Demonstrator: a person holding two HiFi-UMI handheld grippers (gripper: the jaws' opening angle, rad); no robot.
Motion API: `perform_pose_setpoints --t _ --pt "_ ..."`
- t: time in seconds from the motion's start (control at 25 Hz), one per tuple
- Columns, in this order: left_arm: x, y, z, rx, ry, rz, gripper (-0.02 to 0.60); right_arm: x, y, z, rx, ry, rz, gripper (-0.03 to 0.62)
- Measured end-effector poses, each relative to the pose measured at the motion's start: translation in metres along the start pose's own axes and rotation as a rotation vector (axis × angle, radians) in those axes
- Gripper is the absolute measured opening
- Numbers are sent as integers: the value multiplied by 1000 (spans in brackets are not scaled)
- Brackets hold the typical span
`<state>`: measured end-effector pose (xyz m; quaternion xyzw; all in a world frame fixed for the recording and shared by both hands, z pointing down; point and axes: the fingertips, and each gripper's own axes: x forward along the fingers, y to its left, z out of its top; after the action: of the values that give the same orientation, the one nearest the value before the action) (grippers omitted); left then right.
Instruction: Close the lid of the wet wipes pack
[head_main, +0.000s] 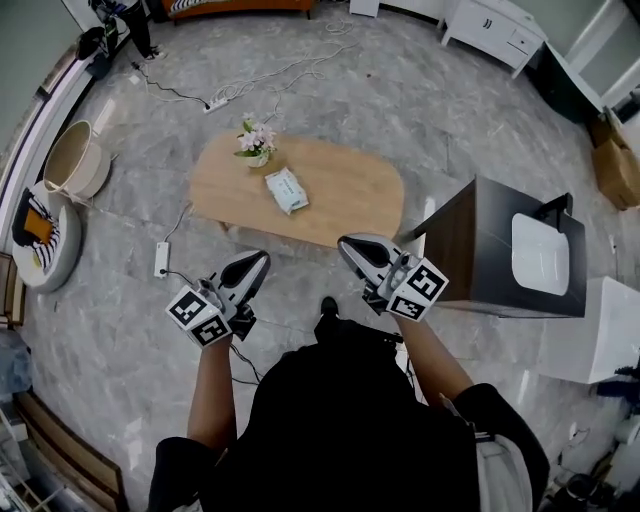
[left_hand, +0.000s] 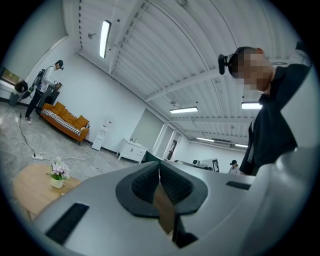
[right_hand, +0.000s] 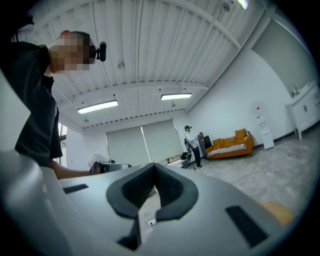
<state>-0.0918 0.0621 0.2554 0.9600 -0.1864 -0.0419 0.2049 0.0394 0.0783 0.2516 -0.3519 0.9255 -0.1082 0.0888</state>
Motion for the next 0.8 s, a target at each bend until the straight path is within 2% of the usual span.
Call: perform_pose_setpoints --t 0.12,0.36,0.44,0.56,0.68,0.8 --pt "-35 -23 -13 -25 -21 -9 17 -3 49 -6 -38 35 16 8" --pt "-100 -44 -69 -156 -59 8 17 -15 112 -37 32 58 12 8" --pt "-108 -57 -79 -174 -73 4 17 -24 127 -44 32 82 19 8" --pt "-107 -78 -84 -159 -68 -9 17 -38 143 -45 34 105 40 8" --pt "-108 -88 -89 -123 -54 -6 17 -47 155 -38 43 82 72 8" --pt "-110 -102 -84 -113 -80 17 17 -55 164 -33 28 77 110 8"
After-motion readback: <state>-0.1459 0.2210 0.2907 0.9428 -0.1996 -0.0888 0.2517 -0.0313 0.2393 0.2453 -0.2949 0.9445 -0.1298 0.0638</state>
